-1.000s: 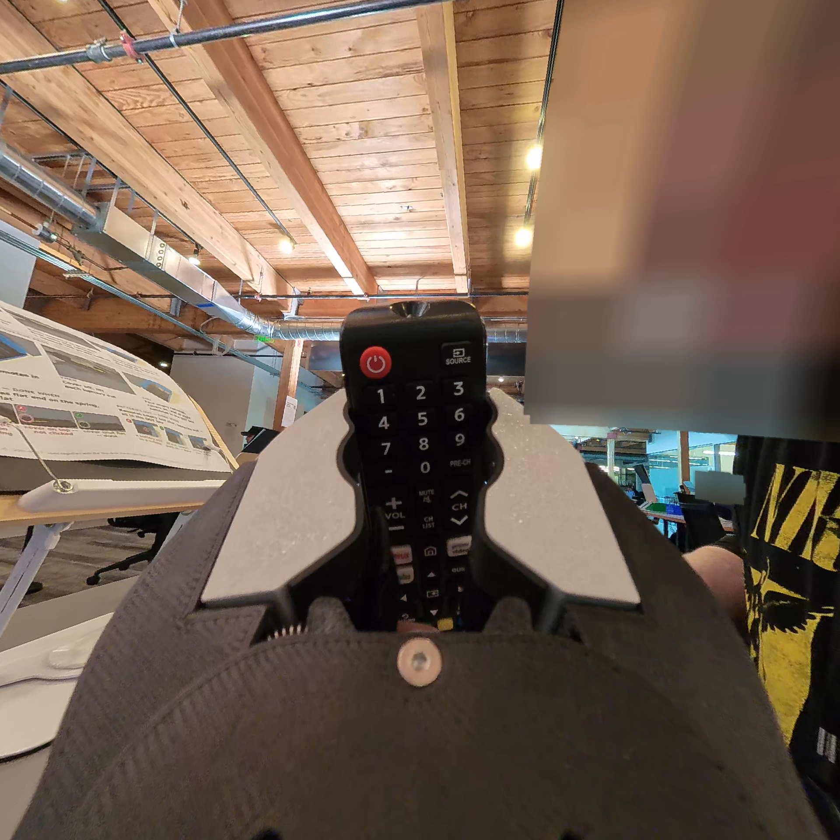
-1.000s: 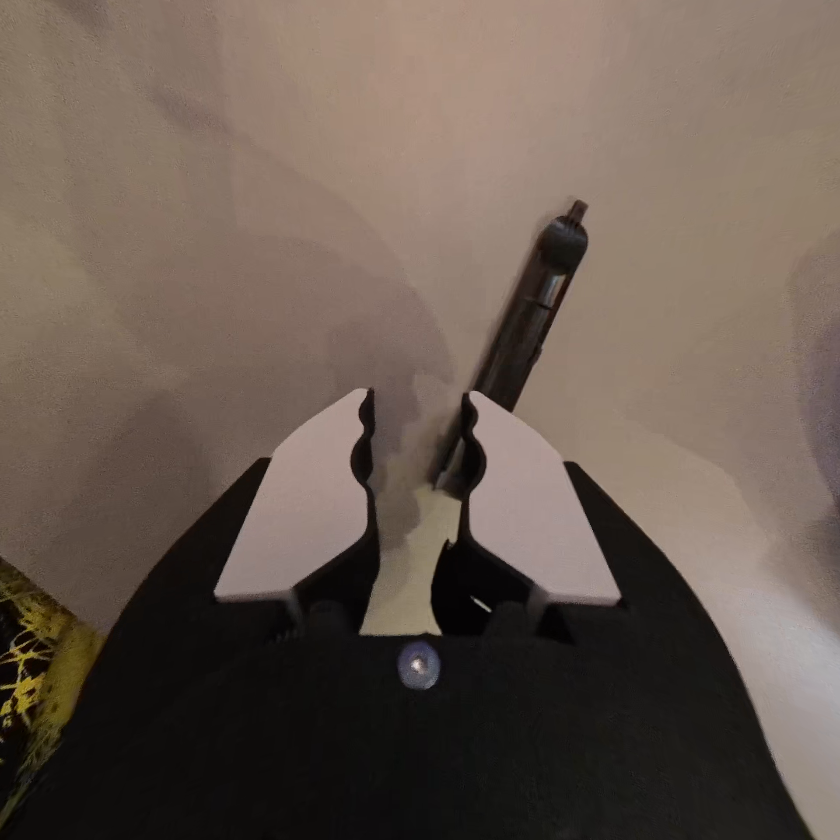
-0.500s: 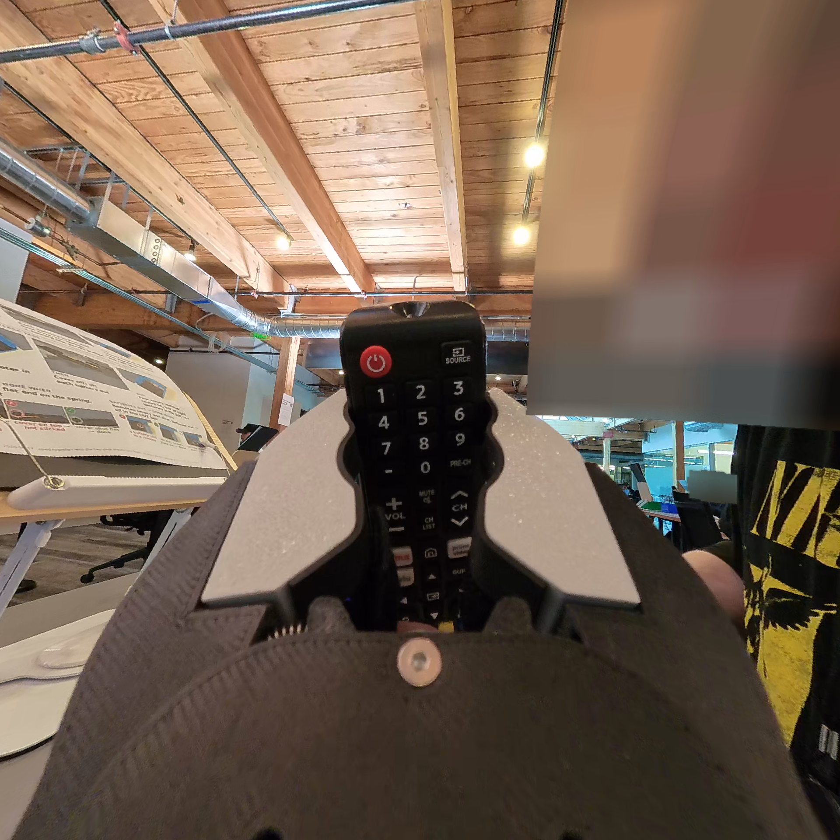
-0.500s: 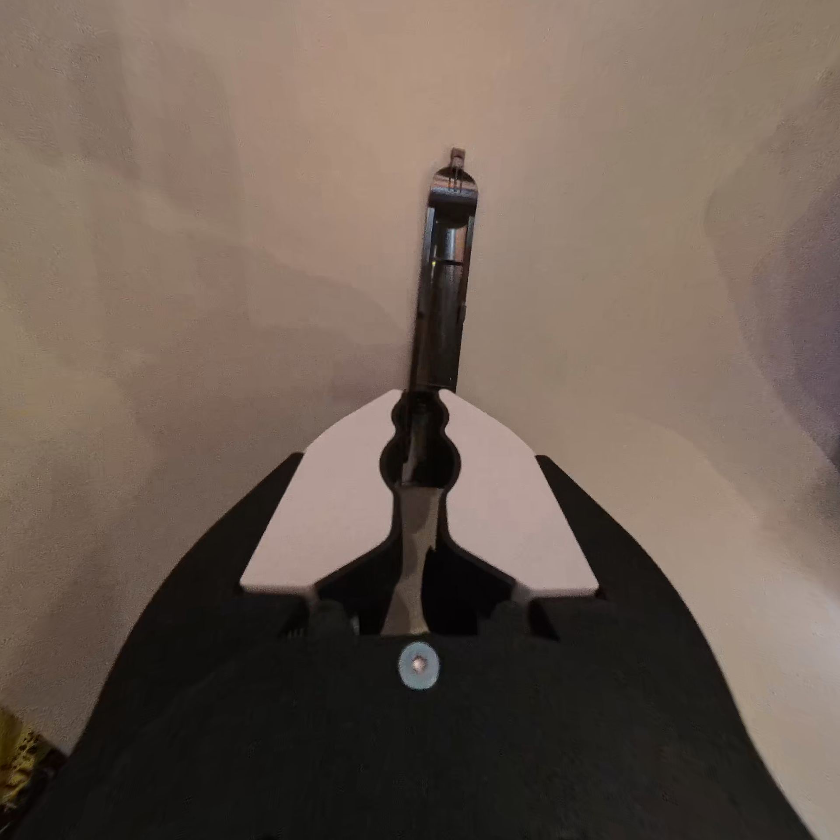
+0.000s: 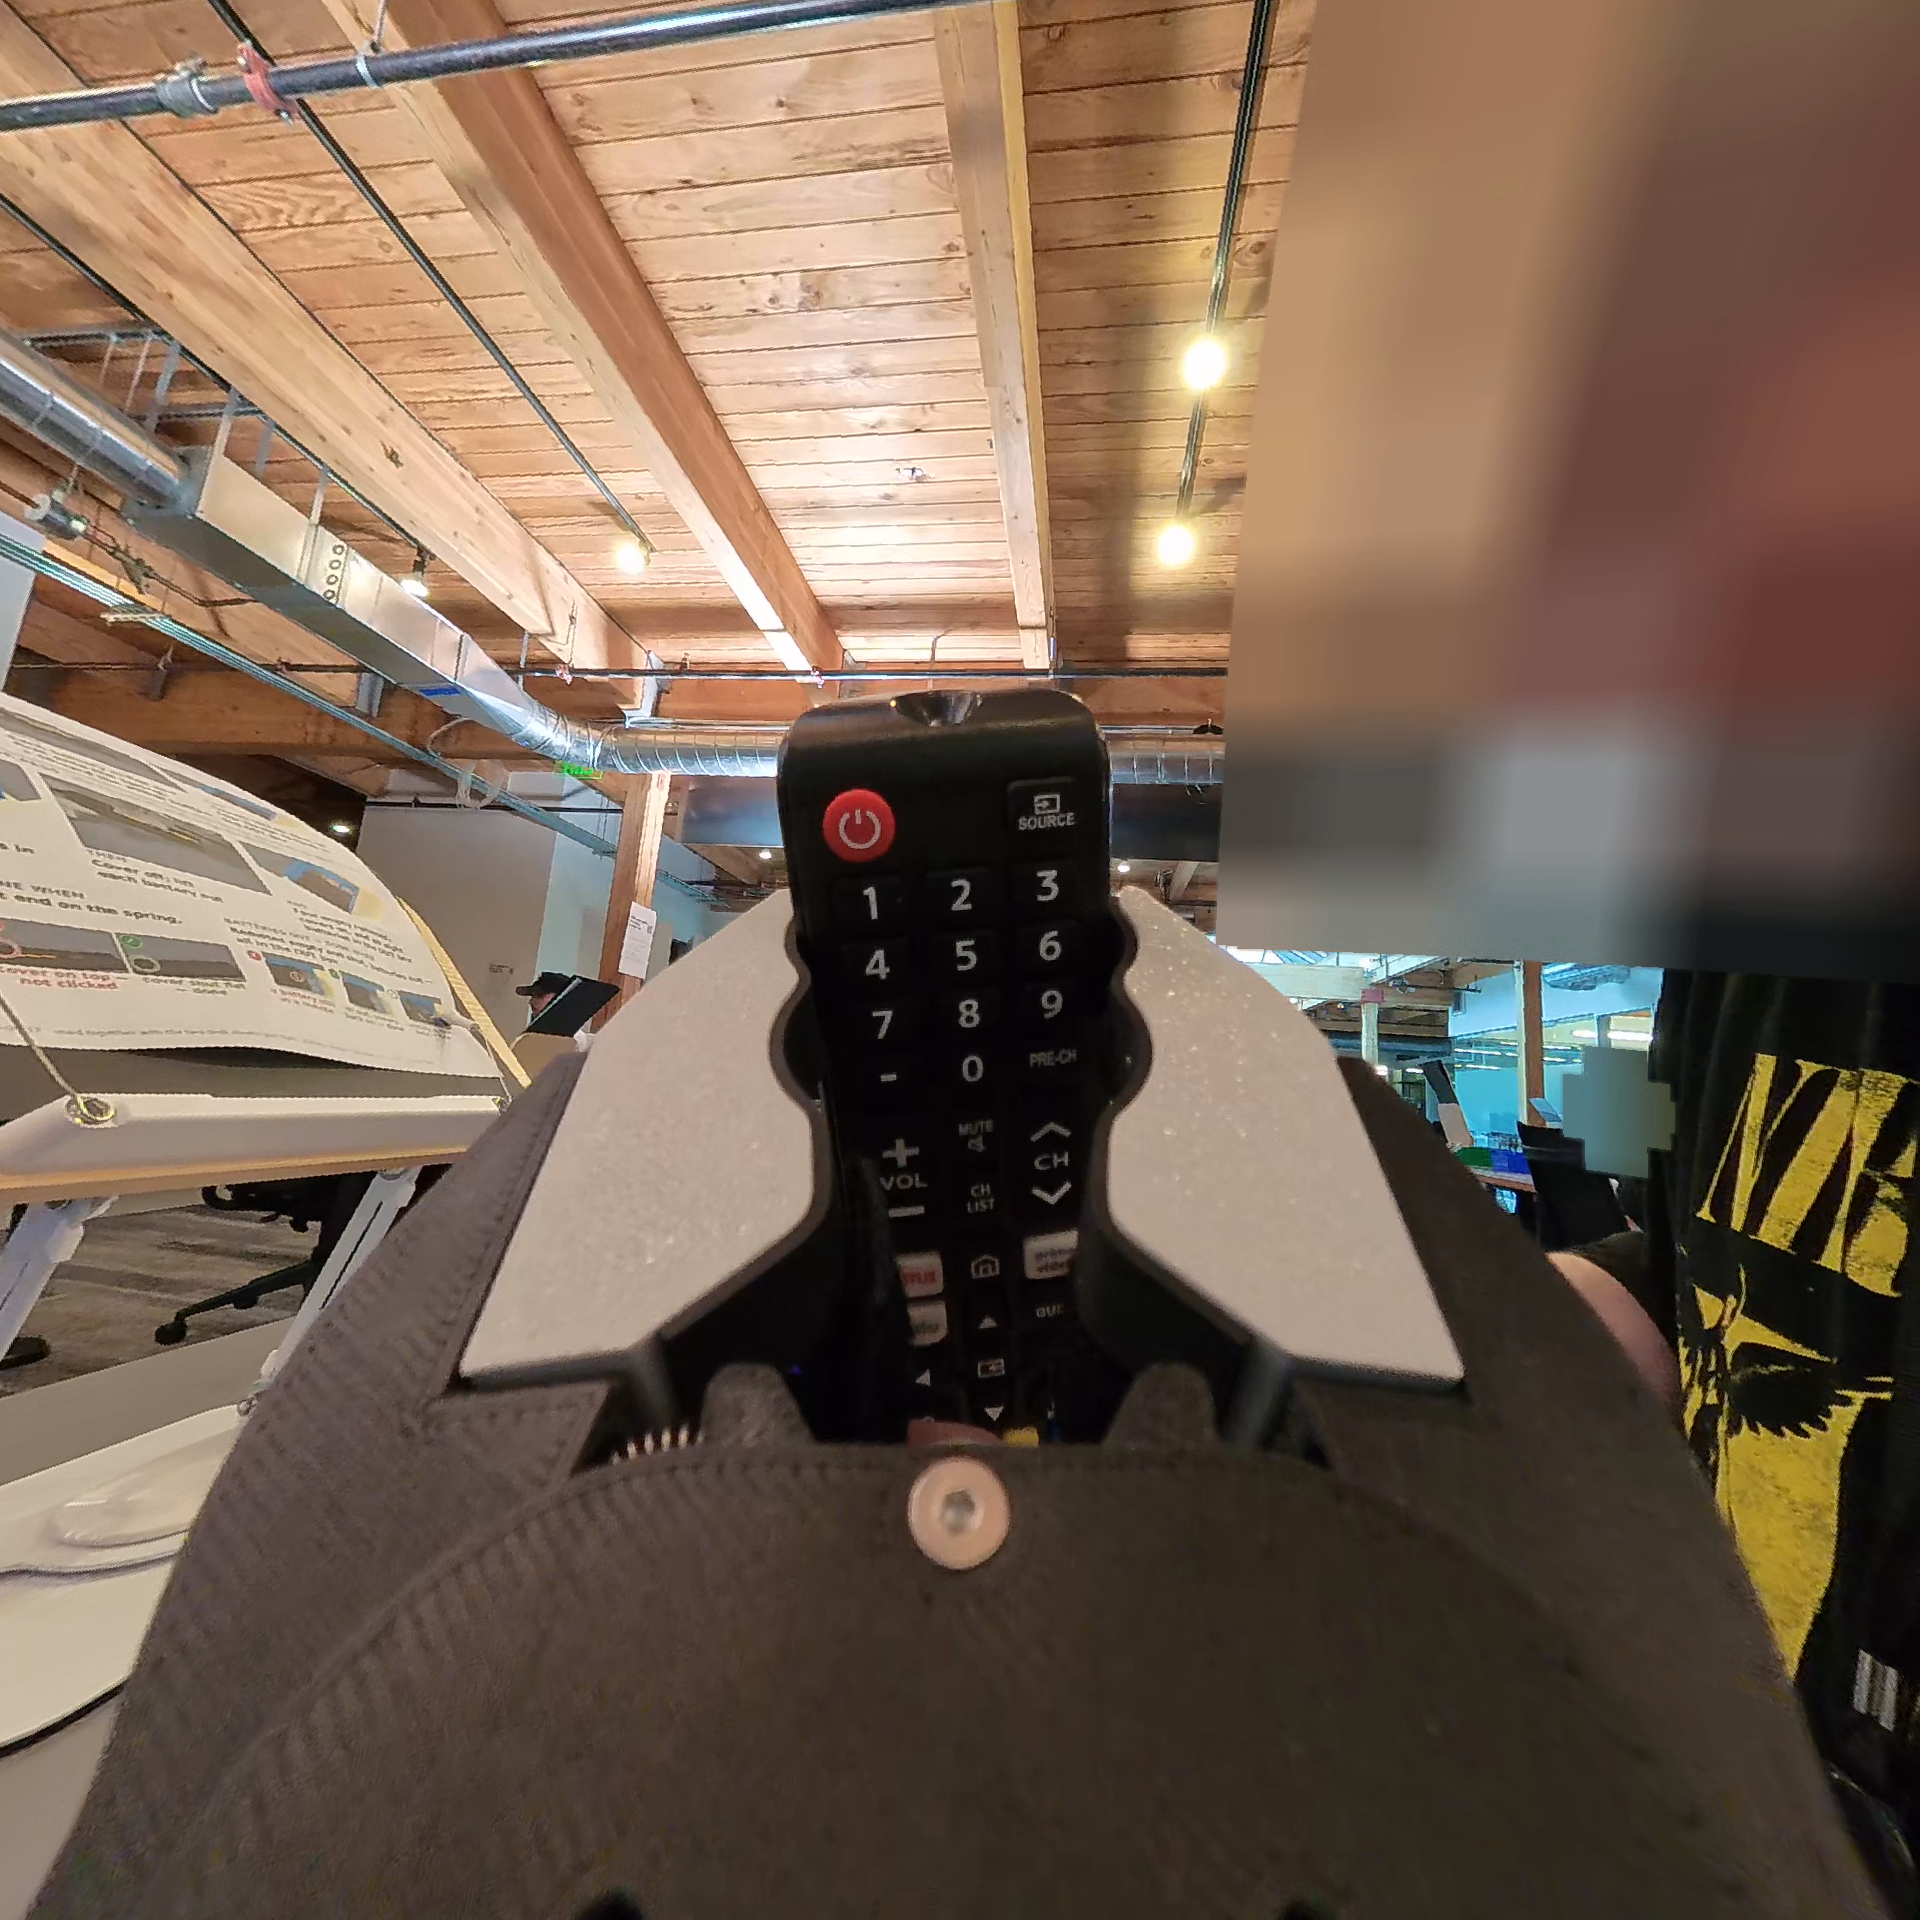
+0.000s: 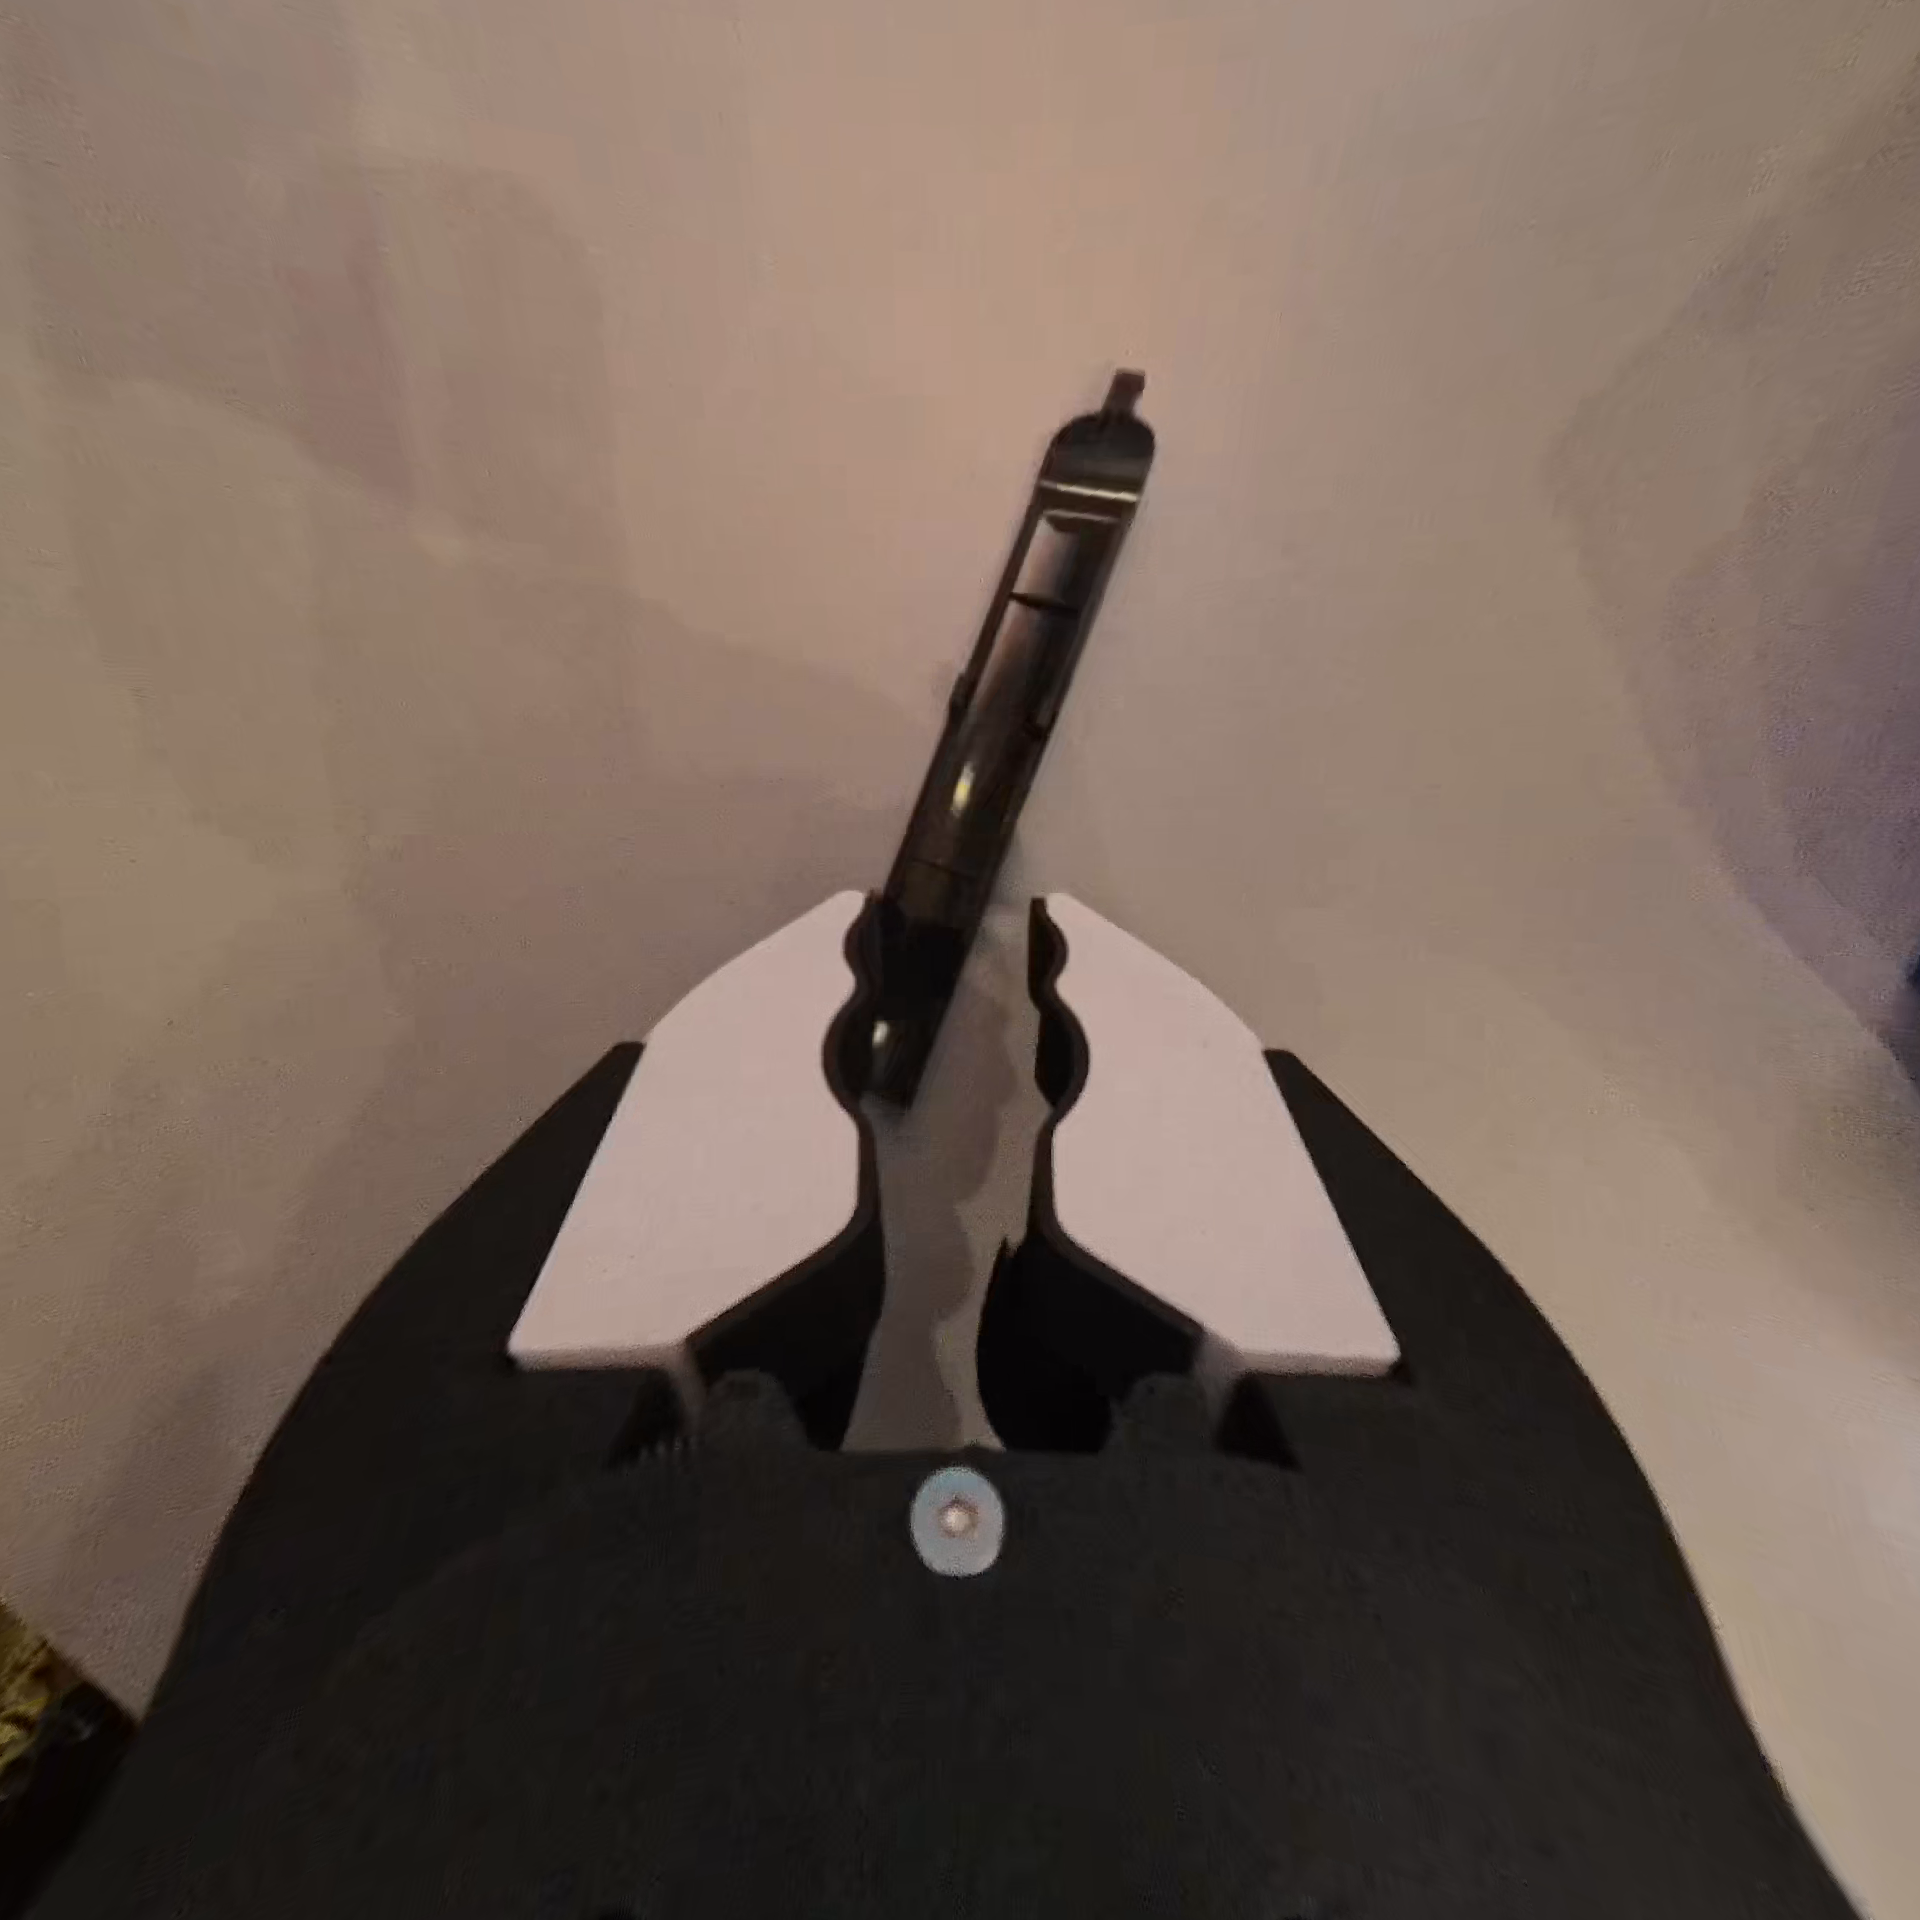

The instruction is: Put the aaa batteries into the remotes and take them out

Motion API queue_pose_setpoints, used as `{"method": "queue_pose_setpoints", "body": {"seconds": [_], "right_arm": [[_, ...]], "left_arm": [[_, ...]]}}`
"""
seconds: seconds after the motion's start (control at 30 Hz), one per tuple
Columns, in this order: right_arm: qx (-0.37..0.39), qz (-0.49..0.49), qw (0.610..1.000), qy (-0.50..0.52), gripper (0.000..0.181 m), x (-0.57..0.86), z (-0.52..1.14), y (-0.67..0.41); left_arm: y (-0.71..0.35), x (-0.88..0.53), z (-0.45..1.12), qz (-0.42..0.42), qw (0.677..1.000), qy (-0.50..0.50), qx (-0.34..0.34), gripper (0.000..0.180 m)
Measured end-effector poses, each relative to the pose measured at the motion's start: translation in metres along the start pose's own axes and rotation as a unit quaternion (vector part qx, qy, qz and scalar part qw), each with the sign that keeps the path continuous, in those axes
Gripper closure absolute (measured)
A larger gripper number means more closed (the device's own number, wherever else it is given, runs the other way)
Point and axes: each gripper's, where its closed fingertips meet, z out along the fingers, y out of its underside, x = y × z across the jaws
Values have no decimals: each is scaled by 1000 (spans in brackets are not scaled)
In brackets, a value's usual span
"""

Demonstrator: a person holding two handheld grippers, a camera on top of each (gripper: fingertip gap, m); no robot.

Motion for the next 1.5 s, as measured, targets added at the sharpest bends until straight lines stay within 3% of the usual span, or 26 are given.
{"method": "queue_pose_setpoints", "body": {"seconds": [0.27, 0.33, 0.47, 0.67, 0.73, 0.83, 1.03, 1.1, 1.17, 1.3, 1.5], "right_arm": [[-5, -12, 1000, 26, 163, -4, 3, -3], [12, 2, 1000, 9, 178, -5, 2, -6], [37, 1, 999, -6, 180, -4, 2, -9], [128, 69, 980, -138, 180, -13, -18, -30], [177, 104, 956, -210, 180, -20, -33, -45], [261, 132, 879, -377, 180, -45, -78, -76], [290, 76, 746, -594, 181, -112, -121, -114], [269, 69, 722, -634, 181, -132, -113, -121], [274, 66, 666, -690, 181, -144, -116, -128], [247, 32, 614, -749, 180, -159, -114, -131], [231, 24, 589, -774, 180, -159, -107, -142]], "left_arm": [[0, 0, 0, 0, 1000, 0, 0, 128], [0, 1, 0, 1, 1000, 1, 0, 128], [-1, 0, -1, 1, 1000, -2, 1, 128], [2, 0, 0, -3, 1000, 0, -2, 128], [4, 1, 2, -3, 1000, 3, -3, 128], [7, 4, 4, -16, 1000, 21, 7, 129], [11, 22, 15, -46, 995, 89, 28, 128], [10, 29, 18, -57, 991, 115, 42, 128], [8, 36, 20, -68, 987, 137, 56, 128], [2, 53, 22, -80, 975, 191, 81, 129], [7, 63, 26, -86, 968, 227, 65, 129]]}}
